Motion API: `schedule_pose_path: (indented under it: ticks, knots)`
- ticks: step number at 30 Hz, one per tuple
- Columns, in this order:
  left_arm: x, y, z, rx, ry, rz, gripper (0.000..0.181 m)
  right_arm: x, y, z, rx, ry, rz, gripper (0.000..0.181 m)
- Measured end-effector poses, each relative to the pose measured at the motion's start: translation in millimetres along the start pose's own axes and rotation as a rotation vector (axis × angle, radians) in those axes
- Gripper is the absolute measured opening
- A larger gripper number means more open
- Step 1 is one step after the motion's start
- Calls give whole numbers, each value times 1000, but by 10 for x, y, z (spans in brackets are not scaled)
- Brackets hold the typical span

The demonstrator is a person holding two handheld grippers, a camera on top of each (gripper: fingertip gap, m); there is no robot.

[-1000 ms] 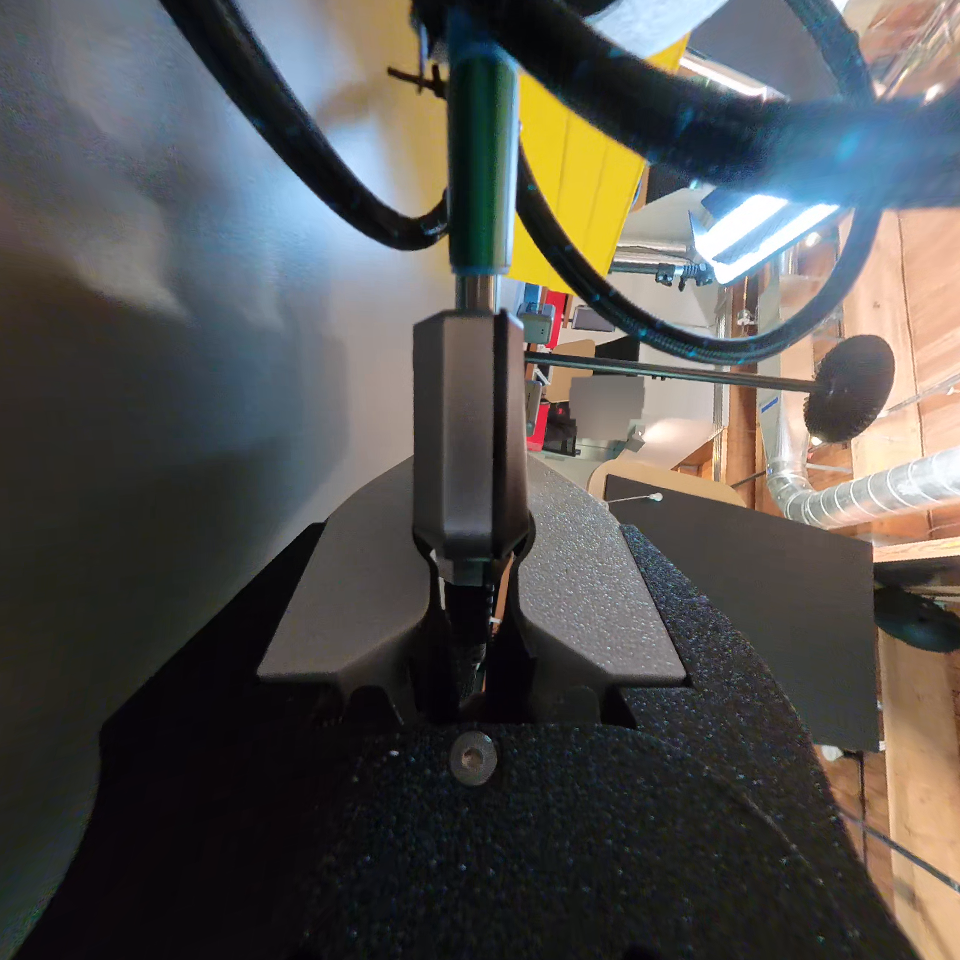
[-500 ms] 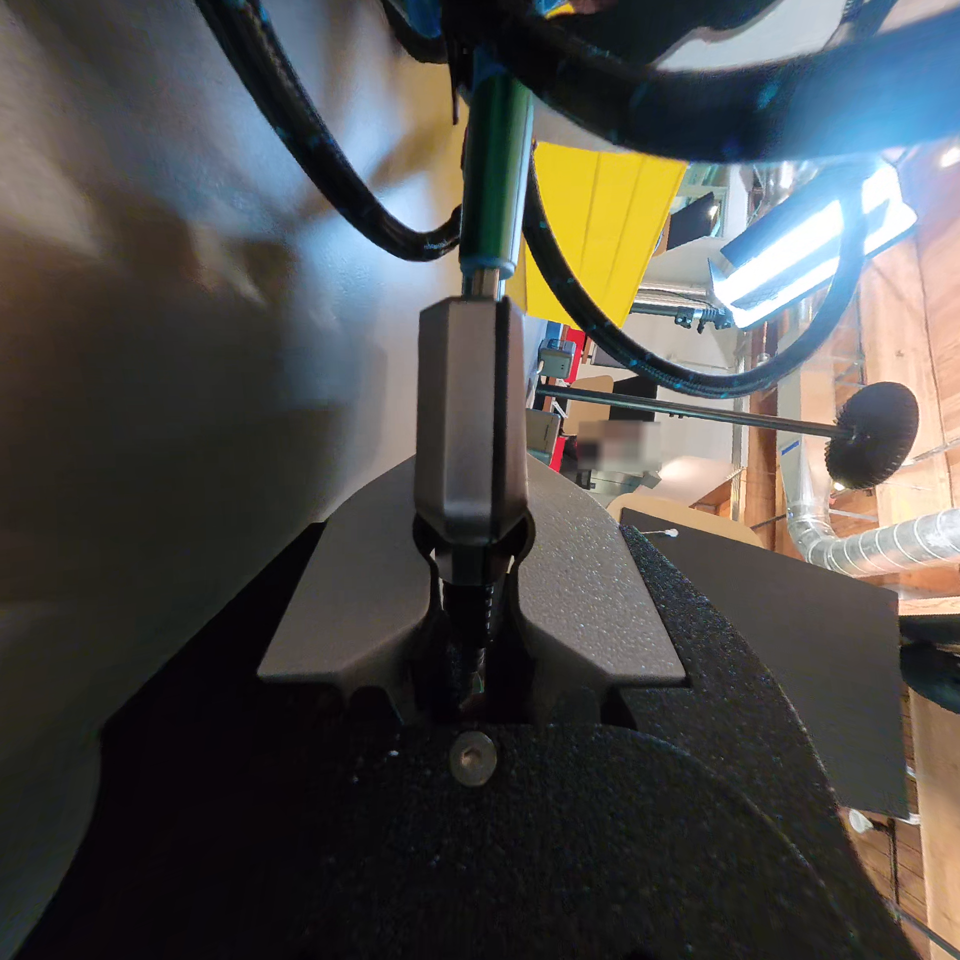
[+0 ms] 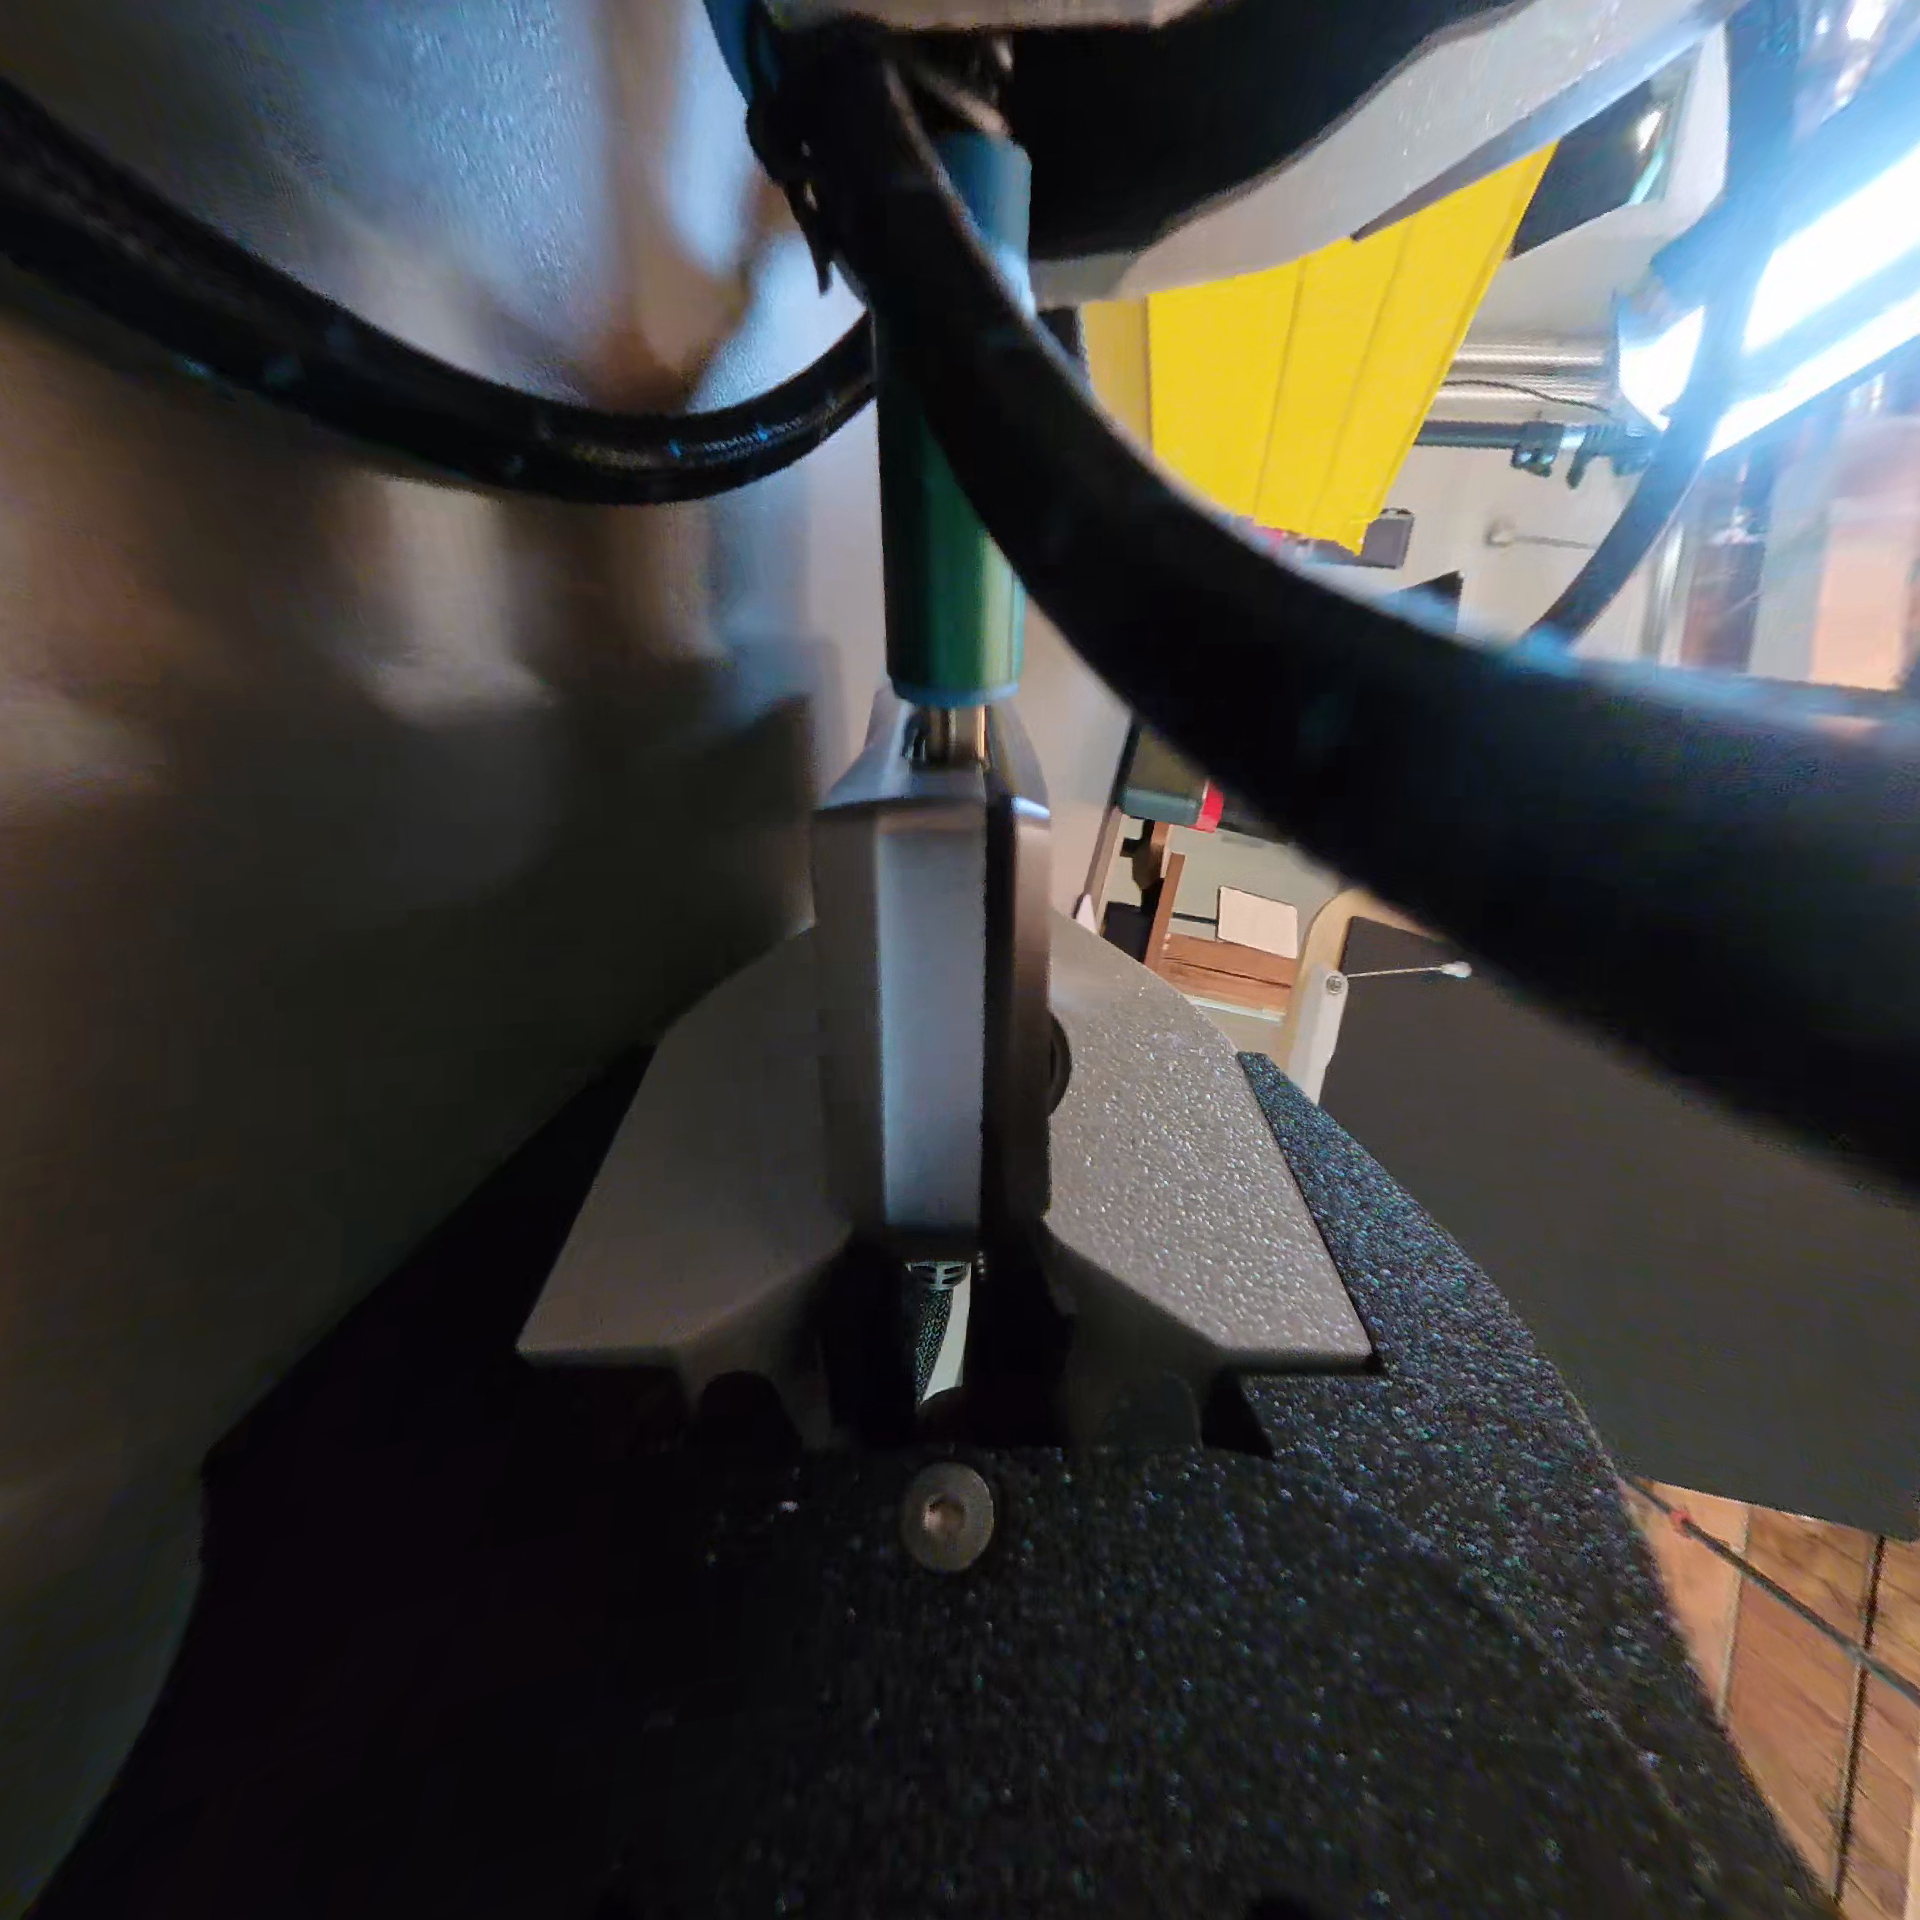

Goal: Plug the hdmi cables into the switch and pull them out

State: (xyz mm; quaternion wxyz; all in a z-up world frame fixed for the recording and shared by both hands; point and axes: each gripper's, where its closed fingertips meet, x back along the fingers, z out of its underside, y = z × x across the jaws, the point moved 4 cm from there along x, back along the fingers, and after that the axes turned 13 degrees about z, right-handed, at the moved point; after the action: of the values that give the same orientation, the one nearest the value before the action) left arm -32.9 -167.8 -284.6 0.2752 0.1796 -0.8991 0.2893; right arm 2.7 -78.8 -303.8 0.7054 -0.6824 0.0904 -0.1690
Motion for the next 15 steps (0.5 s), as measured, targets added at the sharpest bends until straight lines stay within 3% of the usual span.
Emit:
schedule_pose_path:
  ticks: [15]
  knots:
    - [-9, 25, -7, 30, 2, -44, 13, -21, 5, 24, 8, 11, 13, 23]
